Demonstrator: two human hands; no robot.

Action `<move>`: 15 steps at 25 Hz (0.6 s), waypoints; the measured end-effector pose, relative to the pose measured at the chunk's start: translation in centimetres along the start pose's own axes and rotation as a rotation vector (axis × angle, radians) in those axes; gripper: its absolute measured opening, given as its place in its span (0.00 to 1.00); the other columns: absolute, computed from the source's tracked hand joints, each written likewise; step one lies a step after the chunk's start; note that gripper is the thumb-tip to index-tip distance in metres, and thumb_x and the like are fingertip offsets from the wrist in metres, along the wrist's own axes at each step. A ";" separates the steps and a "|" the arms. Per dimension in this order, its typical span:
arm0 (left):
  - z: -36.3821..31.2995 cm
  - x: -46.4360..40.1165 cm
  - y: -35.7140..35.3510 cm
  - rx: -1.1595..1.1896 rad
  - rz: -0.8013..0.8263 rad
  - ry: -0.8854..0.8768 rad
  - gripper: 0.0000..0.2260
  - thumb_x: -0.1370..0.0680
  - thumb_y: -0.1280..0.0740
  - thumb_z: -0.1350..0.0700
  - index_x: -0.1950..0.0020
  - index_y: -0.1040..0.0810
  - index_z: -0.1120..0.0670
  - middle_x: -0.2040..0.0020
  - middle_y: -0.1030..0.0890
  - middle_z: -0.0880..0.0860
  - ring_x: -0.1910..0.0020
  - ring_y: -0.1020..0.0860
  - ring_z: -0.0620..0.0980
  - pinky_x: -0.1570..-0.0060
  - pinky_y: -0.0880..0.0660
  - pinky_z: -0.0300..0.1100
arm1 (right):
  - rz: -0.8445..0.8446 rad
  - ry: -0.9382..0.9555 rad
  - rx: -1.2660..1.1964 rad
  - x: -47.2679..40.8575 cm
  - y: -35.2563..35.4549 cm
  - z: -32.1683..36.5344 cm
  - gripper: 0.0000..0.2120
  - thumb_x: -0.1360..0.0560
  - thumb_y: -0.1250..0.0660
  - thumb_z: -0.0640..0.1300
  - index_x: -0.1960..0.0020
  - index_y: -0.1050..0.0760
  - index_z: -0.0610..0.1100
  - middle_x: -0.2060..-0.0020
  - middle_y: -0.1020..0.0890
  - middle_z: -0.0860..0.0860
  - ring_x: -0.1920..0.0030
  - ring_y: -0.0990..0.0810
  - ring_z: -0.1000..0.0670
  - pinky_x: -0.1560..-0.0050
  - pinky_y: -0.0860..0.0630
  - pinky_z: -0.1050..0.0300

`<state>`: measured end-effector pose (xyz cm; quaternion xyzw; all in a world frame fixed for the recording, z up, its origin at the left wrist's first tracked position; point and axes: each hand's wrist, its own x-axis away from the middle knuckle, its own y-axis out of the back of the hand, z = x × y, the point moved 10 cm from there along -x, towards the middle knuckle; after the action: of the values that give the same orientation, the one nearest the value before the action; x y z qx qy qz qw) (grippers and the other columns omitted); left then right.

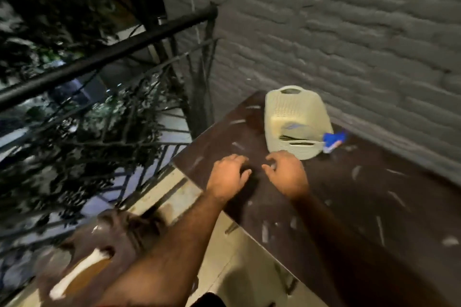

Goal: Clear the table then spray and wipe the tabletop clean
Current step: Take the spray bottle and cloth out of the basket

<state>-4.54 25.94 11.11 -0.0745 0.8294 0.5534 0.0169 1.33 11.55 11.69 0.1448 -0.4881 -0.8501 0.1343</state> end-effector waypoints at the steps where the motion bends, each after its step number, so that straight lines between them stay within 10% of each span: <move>1: -1.5 -1.0 -0.7 0.003 0.019 -0.029 0.17 0.23 0.37 0.46 0.36 0.26 0.49 0.38 0.22 0.50 0.40 0.25 0.51 0.41 0.30 0.47 | -0.006 -0.031 0.000 0.2 0.9 -1.6 0.11 0.29 0.30 0.49 0.49 0.20 0.45 0.52 0.17 0.46 0.49 0.20 0.44 0.48 0.25 0.51; 15: -2.0 -19.2 -6.5 0.084 0.072 -0.001 0.23 0.25 0.35 0.41 0.35 0.27 0.52 0.37 0.26 0.54 0.39 0.27 0.55 0.43 0.29 0.51 | 0.081 -0.685 -0.362 -3.6 -1.3 -15.6 0.16 0.25 0.35 0.59 0.62 0.20 0.48 0.66 0.16 0.52 0.62 0.18 0.52 0.56 0.21 0.53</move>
<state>15.45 23.67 8.10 -0.0435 0.8540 0.5185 0.0004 10.39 1.17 3.43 -0.1930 -0.3520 -0.9156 0.0205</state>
